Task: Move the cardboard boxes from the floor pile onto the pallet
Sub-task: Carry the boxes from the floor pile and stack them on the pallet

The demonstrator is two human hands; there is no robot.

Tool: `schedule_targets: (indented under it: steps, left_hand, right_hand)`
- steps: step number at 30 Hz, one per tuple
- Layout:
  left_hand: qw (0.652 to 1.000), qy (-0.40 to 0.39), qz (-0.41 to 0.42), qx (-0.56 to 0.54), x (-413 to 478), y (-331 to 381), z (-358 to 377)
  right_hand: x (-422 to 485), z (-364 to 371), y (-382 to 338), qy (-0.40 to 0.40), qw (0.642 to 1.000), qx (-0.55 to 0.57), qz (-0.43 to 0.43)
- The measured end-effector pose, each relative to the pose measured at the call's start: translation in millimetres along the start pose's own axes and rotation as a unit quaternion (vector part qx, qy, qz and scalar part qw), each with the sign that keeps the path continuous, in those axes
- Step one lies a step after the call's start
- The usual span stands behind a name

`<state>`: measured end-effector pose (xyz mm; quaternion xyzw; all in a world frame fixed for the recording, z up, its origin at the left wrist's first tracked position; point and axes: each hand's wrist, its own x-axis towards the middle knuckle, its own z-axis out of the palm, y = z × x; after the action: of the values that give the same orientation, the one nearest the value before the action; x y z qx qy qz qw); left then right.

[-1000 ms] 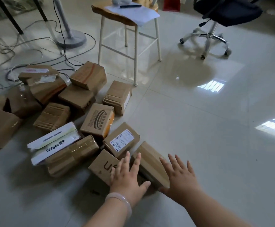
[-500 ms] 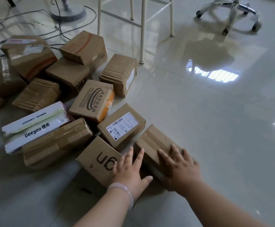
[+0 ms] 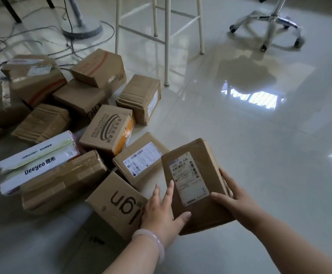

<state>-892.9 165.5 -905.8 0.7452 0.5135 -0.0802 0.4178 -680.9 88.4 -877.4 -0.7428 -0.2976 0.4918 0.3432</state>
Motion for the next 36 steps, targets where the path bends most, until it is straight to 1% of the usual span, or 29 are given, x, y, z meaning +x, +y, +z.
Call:
schedule_targets:
  steps: [2,5,6,8,10,12,14,17,21,24,27,32,34,36]
  left_hand:
    - [0.995,0.010,0.026,-0.091,-0.6,11.6,-11.5]
    - [0.970,0.034,0.071,-0.228,-2.6,28.9,-37.2]
    - [0.964,0.048,0.078,-0.249,-2.6,31.9,-46.6]
    - [0.961,0.069,0.086,-0.255,-4.0,33.1,-67.4]
    - [0.960,0.054,0.083,-0.262,-7.6,30.0,-87.4]
    - [0.951,0.030,0.077,-0.298,-14.7,26.6,-105.3]
    - [0.952,0.032,0.085,-0.294,-20.3,21.1,-119.8]
    - [0.951,0.031,0.087,-0.294,-28.0,19.2,-140.4]
    - [0.951,0.089,0.100,-0.280,-42.8,28.7,-163.1]
    - [0.943,0.090,0.104,-0.303,-53.7,33.8,-179.7]
    - [0.948,0.098,0.104,-0.284,-58.4,38.2,-197.8]
    - [0.959,0.125,0.098,-0.234,-67.7,46.0,-230.9]
    - [0.963,0.138,0.098,-0.209,-74.8,49.3,-243.7]
    - [0.964,0.136,0.091,-0.207,-85.2,54.5,-255.5]
  right_hand:
    - [-3.9,-2.2,-12.2,-0.019,0.996,0.082,0.012]
    - [-3.6,-4.3,-27.1,-0.034,0.990,0.134,0.023]
    - [-2.6,-3.5,-33.5,-0.035,0.989,0.142,0.025]
    - [-1.5,0.7,-48.5,-0.039,0.987,0.152,0.019]
    - [-2.0,6.7,-61.1,-0.054,0.986,0.159,0.018]
    - [-5.1,12.7,-73.5,-0.063,0.984,0.166,0.013]
    - [-8.9,17.6,-85.4,-0.067,0.984,0.167,0.000]
    - [-15.4,26.4,-107.2,-0.080,0.987,0.140,-0.019]
    - [-13.9,31.1,-140.0,-0.056,0.994,0.059,-0.077]
    - [-15.2,32.1,-164.1,-0.055,0.991,-0.007,-0.121]
    - [-16.4,35.3,-185.1,-0.062,0.985,-0.059,-0.150]
    - [-24.3,38.5,-220.1,-0.053,0.975,-0.103,-0.191]
    - [-29.4,38.5,-235.0,-0.062,0.974,-0.100,-0.194]
    - [-36.3,38.6,-247.8,-0.067,0.974,-0.102,-0.193]
